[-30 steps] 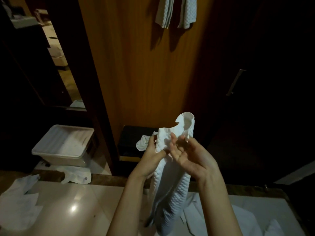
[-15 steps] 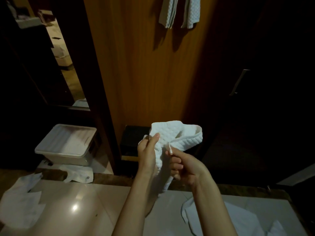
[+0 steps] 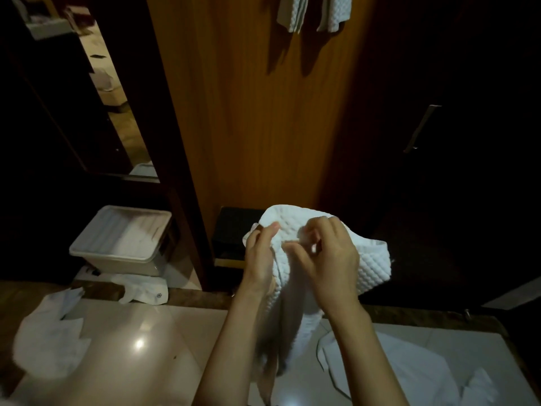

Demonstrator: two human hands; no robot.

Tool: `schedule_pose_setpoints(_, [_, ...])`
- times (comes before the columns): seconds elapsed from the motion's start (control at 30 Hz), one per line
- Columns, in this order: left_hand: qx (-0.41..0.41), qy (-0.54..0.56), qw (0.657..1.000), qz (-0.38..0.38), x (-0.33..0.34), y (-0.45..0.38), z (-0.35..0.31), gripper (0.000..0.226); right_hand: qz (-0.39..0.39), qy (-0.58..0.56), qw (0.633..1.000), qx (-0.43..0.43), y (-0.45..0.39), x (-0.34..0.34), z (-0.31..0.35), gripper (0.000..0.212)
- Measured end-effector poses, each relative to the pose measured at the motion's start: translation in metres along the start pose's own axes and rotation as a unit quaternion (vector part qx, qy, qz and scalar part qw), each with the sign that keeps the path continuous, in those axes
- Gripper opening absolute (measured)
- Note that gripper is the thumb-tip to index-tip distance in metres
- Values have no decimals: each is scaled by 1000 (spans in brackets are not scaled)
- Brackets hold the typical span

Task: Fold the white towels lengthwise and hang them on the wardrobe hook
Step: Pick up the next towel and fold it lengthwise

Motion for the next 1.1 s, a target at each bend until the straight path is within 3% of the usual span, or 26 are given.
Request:
schedule_pose_setpoints(0.2, [60,-40,996,42,6,1,3,14,14,123,984,-126,-4,2,-10,19])
schedule_pose_setpoints(0.3, [81,-67,993,48,6,-1,3,14,33,103,983,-148,-7,1,-16,13])
schedule_pose_setpoints(0.57, [84,-110,990,40,4,-12,-7,32,103,13,994,-39,-10,2,-34,14])
schedule_pose_setpoints(0.8, [91,-195,976,41,-20,-22,-29,26,177,-78,981,29,-25,-5,-42,32])
schedule_pose_setpoints(1.1, [-11,-144,986,81,-18,-25,-27,32,274,-132,952,18,-25,22,-13,9])
Point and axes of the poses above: each hand's wrist, its own y-axis away from the middle knuckle, its own x-axis out of the palm, z = x × y, the point moved 1 cm from there along -y, towards the middle knuckle, and after that the axes turned 5 degrees about x, right-handed, at the moved point
